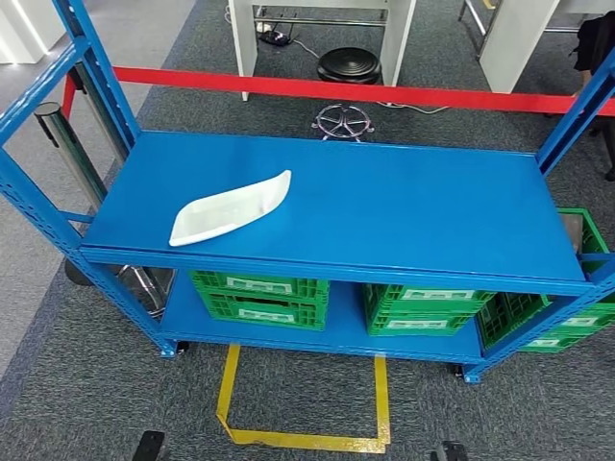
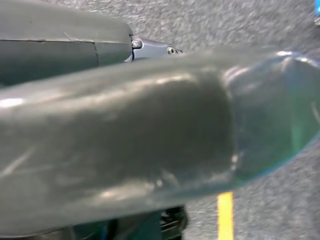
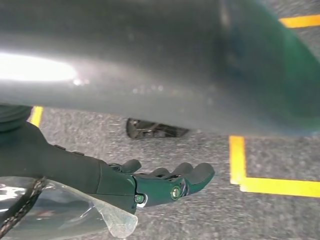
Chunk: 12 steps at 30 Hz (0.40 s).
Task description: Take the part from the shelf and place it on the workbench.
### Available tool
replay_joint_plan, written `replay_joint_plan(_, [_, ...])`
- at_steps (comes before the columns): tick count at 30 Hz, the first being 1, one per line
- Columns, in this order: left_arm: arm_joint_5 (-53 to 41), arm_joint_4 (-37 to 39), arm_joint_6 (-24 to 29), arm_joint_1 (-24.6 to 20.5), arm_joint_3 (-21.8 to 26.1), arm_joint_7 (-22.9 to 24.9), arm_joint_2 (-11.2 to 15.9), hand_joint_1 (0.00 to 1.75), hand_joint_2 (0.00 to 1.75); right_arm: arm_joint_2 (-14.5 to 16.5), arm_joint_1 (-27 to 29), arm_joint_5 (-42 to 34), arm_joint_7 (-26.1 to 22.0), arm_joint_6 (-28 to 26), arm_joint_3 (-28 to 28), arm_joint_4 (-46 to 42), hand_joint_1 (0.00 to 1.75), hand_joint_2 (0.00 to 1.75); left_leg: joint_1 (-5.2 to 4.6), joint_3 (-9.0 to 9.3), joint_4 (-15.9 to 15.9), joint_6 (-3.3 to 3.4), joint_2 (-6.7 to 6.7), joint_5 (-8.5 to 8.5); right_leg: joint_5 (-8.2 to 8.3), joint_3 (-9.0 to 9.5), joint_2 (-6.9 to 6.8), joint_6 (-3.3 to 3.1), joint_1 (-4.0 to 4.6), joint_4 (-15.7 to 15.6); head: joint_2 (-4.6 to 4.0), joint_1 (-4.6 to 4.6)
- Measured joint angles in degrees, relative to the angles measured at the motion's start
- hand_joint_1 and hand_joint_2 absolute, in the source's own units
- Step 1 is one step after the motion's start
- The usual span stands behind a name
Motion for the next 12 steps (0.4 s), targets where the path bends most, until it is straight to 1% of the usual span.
replay_joint_plan(10, [6.8, 6.6, 1.2, 0.3, -10.9, 4.5, 4.5, 0.00, 0.00, -5.2, -2.0, -6.0, 1.1, -4.6, 9.4, 10.1, 0.00, 0.00, 0.19, 0.01, -0.1, -0.13, 0.00, 0.08, -0.04, -0.06, 0.00, -0.05, 0.24, 0.1, 0.00, 0.00])
replay_joint_plan(12, [7.8, 7.6, 1.4, 0.4, -12.5, 5.2, 5.2, 0.00, 0.00, -5.9, -2.3, -6.9, 1.3, -5.3, 10.8, 11.6, 0.00, 0.00, 0.20, 0.01, -0.1, -0.13, 0.00, 0.08, -0.04, -0.06, 0.00, -0.06, 0.24, 0.1, 0.00, 0.00])
